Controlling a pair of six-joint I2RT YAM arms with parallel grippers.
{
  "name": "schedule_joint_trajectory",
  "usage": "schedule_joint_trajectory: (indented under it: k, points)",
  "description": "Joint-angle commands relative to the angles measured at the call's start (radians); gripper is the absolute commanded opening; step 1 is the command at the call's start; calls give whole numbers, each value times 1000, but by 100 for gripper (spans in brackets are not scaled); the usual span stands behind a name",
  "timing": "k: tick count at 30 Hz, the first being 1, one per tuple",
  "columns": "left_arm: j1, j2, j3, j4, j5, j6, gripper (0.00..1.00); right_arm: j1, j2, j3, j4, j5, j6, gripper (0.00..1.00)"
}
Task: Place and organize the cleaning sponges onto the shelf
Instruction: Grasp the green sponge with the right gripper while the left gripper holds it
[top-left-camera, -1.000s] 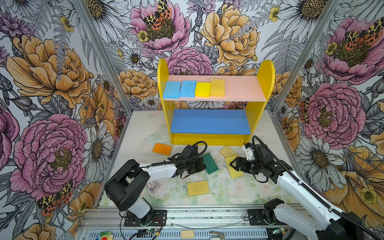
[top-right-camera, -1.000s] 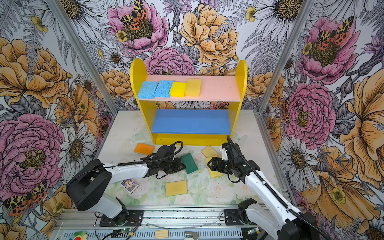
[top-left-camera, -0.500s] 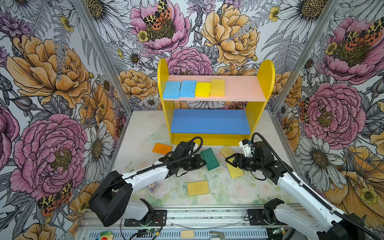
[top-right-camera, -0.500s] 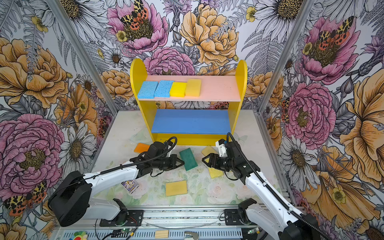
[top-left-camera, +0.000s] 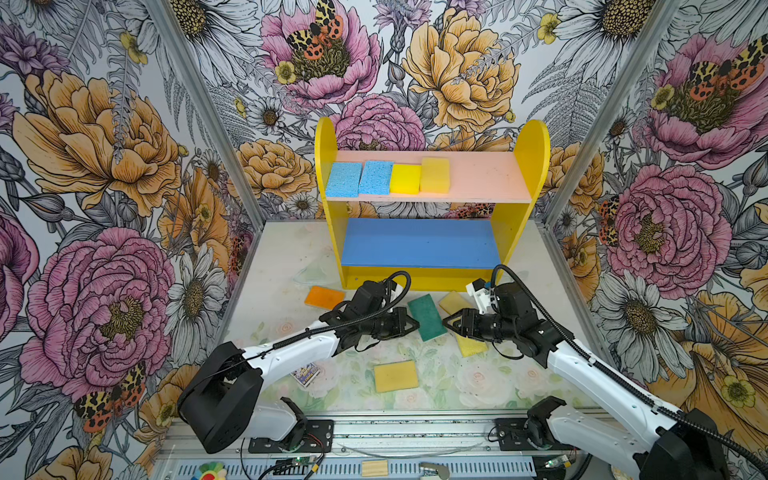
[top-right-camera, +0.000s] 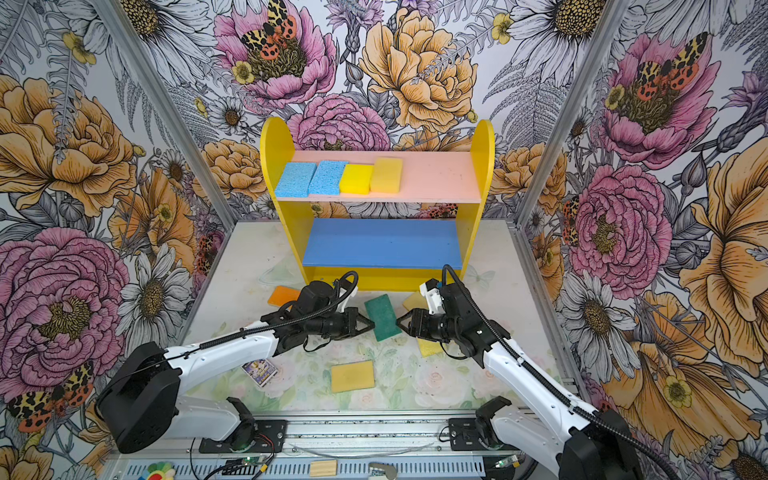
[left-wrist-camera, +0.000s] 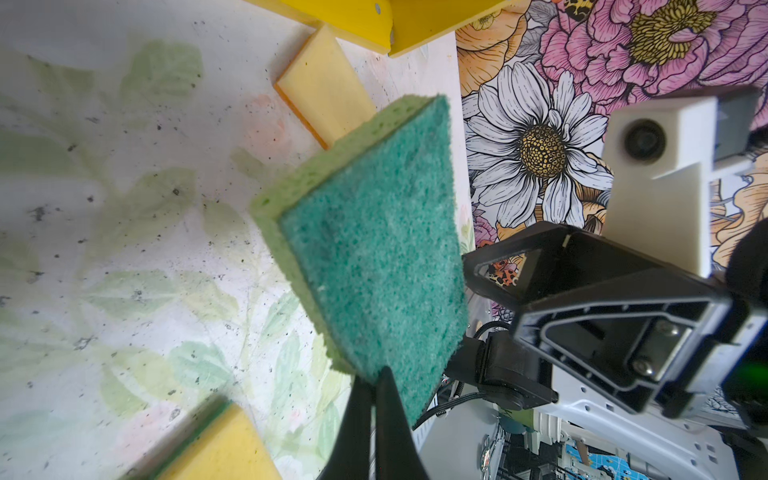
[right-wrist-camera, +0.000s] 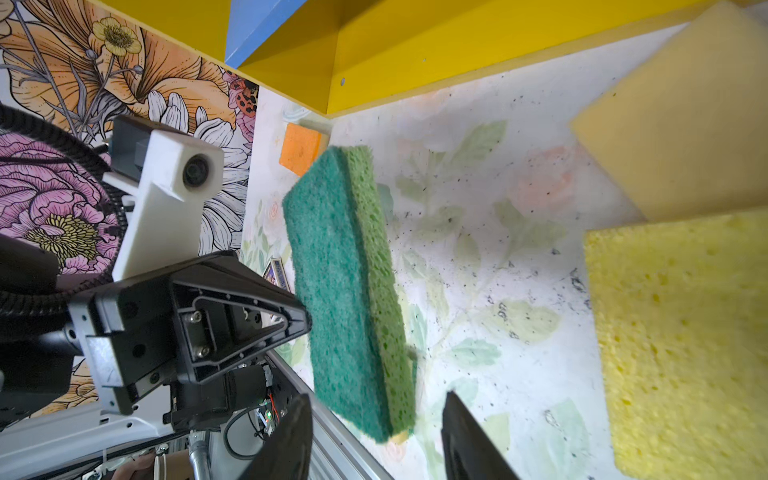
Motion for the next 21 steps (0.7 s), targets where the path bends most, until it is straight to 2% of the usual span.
schedule_joint_trajectory:
  k: [1,15,21]
  points:
    - [-6,-9,28,20,19,-2,3,14,5,-9,41,-8,5,46]
    - [-14,-13,37,21,22,-5,3,28,22,-36,63,-6,16,40]
    - [-19,-15,33,22,22,-5,3,41,30,-36,86,-3,27,29]
